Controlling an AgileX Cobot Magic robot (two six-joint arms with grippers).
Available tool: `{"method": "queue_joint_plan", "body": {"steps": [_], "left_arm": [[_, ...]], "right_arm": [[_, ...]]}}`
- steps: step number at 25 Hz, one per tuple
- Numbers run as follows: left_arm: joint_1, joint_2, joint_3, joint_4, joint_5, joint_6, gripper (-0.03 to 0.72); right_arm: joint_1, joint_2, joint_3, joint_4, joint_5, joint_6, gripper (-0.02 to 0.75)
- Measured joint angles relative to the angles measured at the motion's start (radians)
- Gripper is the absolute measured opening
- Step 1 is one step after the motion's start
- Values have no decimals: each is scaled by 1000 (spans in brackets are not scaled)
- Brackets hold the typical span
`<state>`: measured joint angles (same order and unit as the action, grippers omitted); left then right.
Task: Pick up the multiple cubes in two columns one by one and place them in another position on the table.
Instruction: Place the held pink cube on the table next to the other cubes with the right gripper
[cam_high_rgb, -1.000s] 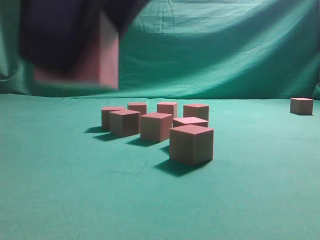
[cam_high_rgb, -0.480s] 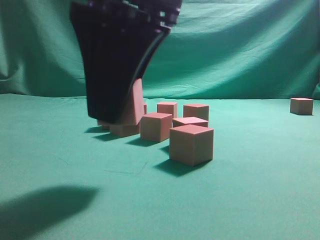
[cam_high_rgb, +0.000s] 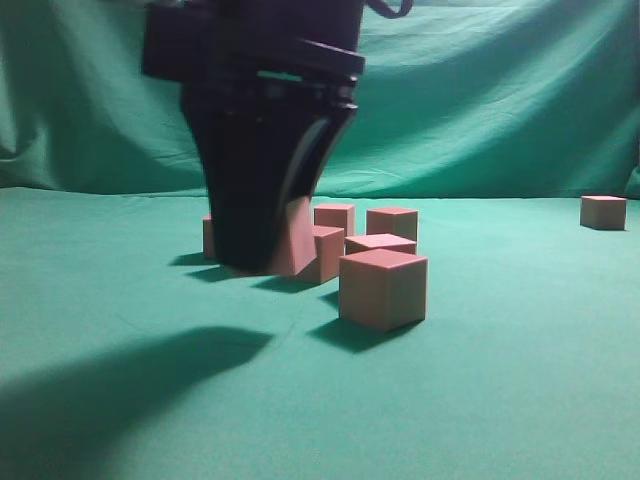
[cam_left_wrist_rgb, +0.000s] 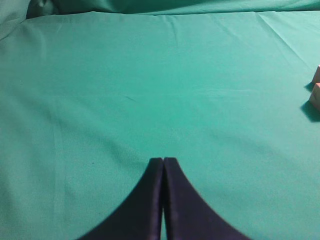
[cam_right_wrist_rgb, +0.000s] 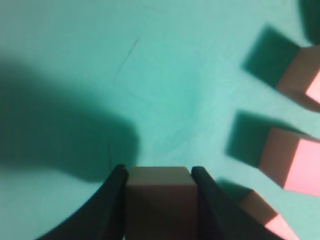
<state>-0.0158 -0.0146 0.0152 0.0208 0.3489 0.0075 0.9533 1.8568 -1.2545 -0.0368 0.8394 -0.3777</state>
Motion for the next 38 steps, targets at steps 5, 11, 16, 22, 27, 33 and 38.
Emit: {"method": "queue_joint_plan", "body": {"steps": [5, 11, 16, 22, 27, 33, 38], "left_arm": [[0, 0, 0, 0, 0, 0, 0], [0, 0, 0, 0, 0, 0, 0], [0, 0, 0, 0, 0, 0, 0], [0, 0, 0, 0, 0, 0, 0], [0, 0, 0, 0, 0, 0, 0], [0, 0, 0, 0, 0, 0, 0], [0, 0, 0, 0, 0, 0, 0]], "right_arm": [[-2, 43, -17, 85, 36, -58, 266], [-2, 68, -17, 107, 28, -81, 266], [-2, 80, -20, 107, 9, -81, 266], [-2, 84, -27, 107, 11, -81, 266], [-2, 84, -27, 107, 13, -81, 266], [-2, 101, -27, 105, -2, -81, 390], [-5, 101, -27, 105, -5, -81, 557]]}}
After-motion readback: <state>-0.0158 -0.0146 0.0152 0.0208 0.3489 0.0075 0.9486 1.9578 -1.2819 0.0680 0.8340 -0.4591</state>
